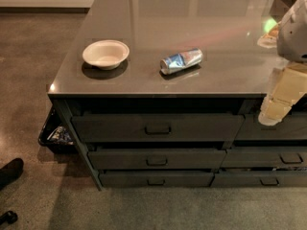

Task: Open top drawer

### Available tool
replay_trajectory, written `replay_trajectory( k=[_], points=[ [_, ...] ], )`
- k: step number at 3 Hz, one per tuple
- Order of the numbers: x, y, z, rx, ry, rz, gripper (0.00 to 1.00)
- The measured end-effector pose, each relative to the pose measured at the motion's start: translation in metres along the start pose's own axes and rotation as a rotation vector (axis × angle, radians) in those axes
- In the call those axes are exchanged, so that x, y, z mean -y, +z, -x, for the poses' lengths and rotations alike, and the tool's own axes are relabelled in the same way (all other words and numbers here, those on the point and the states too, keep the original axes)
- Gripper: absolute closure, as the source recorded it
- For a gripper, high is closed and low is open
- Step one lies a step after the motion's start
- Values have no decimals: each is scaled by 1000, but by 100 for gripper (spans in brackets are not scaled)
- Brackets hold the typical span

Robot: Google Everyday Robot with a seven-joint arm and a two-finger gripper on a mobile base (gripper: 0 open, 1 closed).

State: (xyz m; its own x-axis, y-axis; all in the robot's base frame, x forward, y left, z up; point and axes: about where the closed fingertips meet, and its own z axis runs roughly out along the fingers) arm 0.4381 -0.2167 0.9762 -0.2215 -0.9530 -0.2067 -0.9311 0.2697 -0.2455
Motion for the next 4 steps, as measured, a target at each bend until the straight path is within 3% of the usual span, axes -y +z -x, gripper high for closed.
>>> replay_trajectory(
  k=[1, 2, 3, 4],
  points=[
    [0, 0, 0, 0, 0, 0, 0],
    [-15, 32, 8, 25, -23, 53, 0],
    [-51, 107, 27, 141, -70, 182, 0],
    [-60, 117, 32, 161, -69, 203, 0]
  ],
)
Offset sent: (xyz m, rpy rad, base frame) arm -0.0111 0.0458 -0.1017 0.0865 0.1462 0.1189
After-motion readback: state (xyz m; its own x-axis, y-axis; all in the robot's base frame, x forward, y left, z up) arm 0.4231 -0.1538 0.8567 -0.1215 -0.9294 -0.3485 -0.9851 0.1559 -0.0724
